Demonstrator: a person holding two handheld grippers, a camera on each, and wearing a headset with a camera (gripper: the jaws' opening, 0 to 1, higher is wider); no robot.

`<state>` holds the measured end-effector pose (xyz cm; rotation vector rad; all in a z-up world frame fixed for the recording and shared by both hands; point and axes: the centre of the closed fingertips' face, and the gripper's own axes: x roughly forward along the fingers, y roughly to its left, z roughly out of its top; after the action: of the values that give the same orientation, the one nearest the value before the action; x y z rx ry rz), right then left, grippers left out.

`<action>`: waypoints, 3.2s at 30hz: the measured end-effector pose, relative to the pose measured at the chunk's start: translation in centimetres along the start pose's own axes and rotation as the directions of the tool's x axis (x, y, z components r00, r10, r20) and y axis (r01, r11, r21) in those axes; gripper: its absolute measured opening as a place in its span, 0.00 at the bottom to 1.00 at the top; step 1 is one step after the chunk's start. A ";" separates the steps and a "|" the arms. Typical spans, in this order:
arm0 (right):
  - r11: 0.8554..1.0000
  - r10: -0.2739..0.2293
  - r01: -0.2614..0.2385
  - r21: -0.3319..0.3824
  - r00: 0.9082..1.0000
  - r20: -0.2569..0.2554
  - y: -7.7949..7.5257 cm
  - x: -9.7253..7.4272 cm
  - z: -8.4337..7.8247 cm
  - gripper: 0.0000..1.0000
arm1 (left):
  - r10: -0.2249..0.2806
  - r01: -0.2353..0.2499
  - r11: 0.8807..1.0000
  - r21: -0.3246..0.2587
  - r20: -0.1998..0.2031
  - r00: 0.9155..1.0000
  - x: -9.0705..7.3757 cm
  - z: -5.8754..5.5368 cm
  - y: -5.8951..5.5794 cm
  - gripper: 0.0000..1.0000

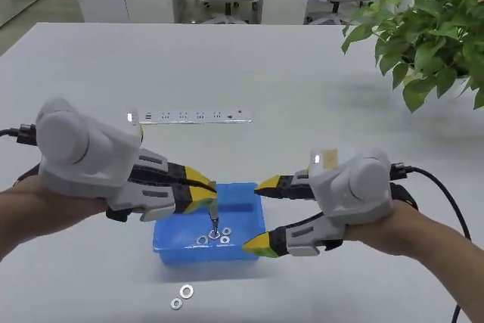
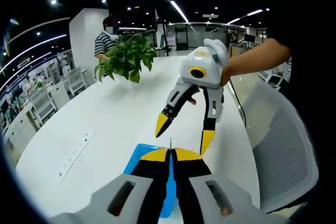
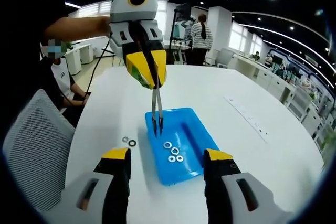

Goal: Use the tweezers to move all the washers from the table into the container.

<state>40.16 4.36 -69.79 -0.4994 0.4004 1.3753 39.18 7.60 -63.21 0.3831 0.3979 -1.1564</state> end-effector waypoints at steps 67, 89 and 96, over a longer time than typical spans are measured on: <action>0.995 -0.012 0.015 0.103 1.000 -0.028 4.6 -0.8 -3.5 0.92 | -0.003 -0.003 0.996 -0.087 -0.073 0.997 -0.3 -7.5 -4.5 0.06; 0.995 0.051 -0.049 0.091 0.998 -0.021 5.9 1.0 -3.1 0.85 | -0.017 0.009 0.996 -0.093 -0.083 0.996 -0.1 -8.0 -4.8 0.06; 0.994 0.103 -0.103 0.024 0.995 -0.013 6.6 2.3 -2.1 0.72 | -0.013 0.003 0.994 -0.113 -0.095 0.995 -0.2 -8.1 -4.9 0.07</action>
<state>34.02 5.91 -73.49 -0.4750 0.4584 1.4657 33.69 9.95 -70.56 0.3392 0.5469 -1.1205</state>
